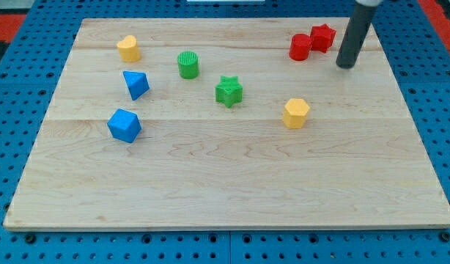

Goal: Separate the red circle from the red star

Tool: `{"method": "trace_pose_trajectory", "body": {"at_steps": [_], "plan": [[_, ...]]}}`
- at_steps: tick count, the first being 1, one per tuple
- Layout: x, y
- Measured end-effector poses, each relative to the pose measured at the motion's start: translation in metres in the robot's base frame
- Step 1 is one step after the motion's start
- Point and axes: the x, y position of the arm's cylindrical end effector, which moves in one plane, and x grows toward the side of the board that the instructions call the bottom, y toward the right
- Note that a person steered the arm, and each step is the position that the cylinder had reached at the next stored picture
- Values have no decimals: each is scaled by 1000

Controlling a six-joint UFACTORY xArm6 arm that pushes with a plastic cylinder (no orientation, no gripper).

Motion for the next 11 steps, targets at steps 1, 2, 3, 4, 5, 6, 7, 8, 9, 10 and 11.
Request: {"method": "trace_pose_trajectory", "body": {"at_steps": [1,2,3,4,5,6,7,8,9,10,11], "plan": [[-38,-16],[-47,-38],[-47,-43],[-36,-46],[-11,-60],[-31,-55],[-31,-99],[-20,-94],[-13,-82],[-14,-113],[-13,-153]]}}
